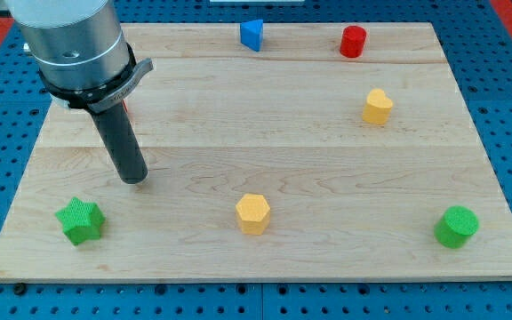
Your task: Point your arm to the blue triangle
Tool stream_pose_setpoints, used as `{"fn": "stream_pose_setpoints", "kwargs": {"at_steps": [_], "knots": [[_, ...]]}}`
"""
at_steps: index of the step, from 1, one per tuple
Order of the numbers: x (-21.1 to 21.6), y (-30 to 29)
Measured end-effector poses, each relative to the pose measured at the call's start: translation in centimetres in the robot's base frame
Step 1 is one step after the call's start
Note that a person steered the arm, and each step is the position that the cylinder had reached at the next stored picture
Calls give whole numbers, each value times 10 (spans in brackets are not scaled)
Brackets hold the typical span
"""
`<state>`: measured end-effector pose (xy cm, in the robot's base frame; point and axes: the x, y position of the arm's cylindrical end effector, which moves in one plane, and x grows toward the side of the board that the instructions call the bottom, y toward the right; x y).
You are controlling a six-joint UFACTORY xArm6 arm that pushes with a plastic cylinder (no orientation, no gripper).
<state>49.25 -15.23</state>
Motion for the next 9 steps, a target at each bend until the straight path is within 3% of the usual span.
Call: {"fn": "stream_pose_setpoints", "kwargs": {"at_steps": [1, 2, 4, 6, 7, 8, 9], "knots": [[0, 1], [-16, 75], [-86, 220], [-167, 260], [-187, 327], [-170, 367], [-111, 374]]}}
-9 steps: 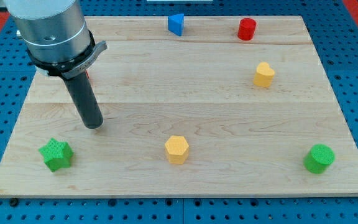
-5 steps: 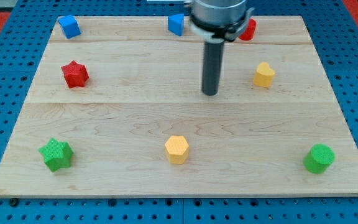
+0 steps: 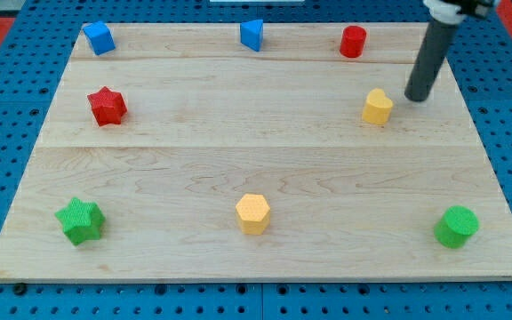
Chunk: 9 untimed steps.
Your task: Point your arm to the blue triangle
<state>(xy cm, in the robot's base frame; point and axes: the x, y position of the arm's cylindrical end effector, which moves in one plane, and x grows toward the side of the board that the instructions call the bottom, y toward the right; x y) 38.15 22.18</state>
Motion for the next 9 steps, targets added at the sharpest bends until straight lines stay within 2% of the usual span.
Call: {"fn": "stream_pose_setpoints", "kwargs": {"at_steps": [1, 2, 3, 5, 6, 7, 8, 9], "knots": [[40, 0], [69, -47], [76, -126], [-31, -307], [-93, -330], [-134, -322], [-172, -309], [-189, -320]]}}
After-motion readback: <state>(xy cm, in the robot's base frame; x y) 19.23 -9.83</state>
